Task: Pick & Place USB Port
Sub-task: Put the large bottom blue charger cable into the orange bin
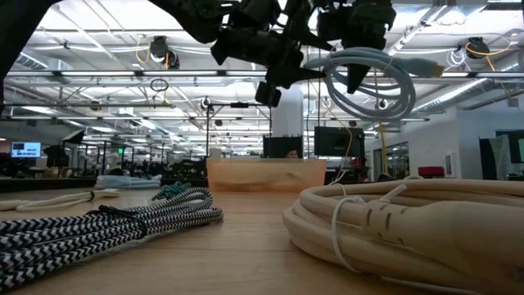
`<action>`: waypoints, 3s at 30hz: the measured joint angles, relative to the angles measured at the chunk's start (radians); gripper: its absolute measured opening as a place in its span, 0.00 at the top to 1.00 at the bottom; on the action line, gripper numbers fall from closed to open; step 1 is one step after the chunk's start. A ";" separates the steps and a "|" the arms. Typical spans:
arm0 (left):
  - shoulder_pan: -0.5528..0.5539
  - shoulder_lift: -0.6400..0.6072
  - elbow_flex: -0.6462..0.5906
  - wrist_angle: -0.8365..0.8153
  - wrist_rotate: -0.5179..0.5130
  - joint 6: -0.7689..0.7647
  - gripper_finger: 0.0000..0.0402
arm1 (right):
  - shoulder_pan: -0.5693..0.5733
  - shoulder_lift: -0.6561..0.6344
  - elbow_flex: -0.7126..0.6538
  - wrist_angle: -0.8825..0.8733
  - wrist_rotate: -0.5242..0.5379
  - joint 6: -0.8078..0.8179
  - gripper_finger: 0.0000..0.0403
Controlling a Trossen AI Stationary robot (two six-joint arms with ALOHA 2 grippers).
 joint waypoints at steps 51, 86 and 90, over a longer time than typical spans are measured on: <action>0.004 -0.007 0.000 -0.004 -0.136 -0.033 0.38 | -0.001 -0.002 0.000 0.012 0.020 0.012 0.98; 0.121 -0.200 -0.002 -0.302 -0.218 0.420 0.91 | -0.036 -0.169 0.092 0.077 0.233 0.529 0.73; 0.135 -0.305 -0.002 -0.343 -0.435 0.594 0.91 | -0.040 -0.210 0.086 0.151 0.353 0.681 0.68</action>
